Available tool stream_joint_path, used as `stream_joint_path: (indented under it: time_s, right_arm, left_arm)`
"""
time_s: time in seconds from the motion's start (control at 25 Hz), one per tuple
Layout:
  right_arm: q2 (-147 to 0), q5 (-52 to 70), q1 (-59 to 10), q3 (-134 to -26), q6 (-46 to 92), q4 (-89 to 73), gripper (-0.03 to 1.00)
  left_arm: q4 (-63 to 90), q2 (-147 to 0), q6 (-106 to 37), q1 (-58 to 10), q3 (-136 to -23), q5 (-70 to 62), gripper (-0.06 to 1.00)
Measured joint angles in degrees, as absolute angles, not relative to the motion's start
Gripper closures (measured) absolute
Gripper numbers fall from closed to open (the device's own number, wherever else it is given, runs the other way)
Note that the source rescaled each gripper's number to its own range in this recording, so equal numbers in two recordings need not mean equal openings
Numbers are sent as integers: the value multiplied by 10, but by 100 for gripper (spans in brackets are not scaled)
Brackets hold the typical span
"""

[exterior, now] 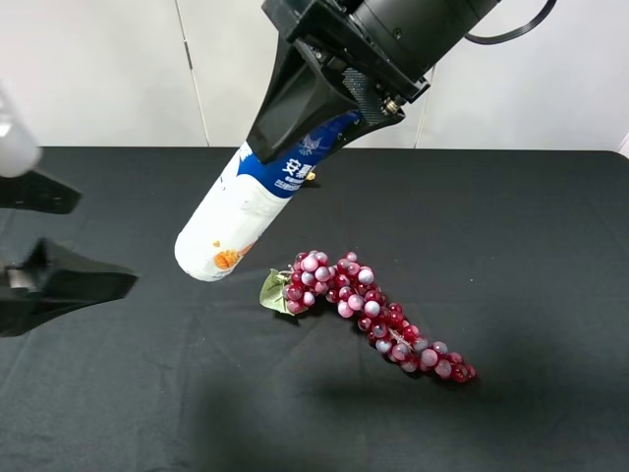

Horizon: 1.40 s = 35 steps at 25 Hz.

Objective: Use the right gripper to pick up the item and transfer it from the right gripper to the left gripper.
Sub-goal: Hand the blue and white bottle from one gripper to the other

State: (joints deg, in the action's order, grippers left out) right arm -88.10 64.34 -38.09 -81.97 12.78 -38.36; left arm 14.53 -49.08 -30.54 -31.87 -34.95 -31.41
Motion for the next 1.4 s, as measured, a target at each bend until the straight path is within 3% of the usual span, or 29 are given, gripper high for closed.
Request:
stream_joint_path:
  time_s: [0.52, 1.08, 1.24, 1.4]
  right_arm:
    - [-881, 640, -381, -820, 128, -393, 92]
    - [-881, 634, -381, -820, 130, -403, 92]
    - [-881, 629, -381, -820, 130, -404, 92]
    - [-881, 620, -381, -820, 130, -405, 92]
  left_arm:
    - [145, -606, -306, -419, -378, -185, -2]
    - [146, -713, -308, -426, -436, -160, -1]
    - [146, -716, -308, -426, -436, -160, 12]
    - [151, -716, -308, -428, -436, -161, 40]
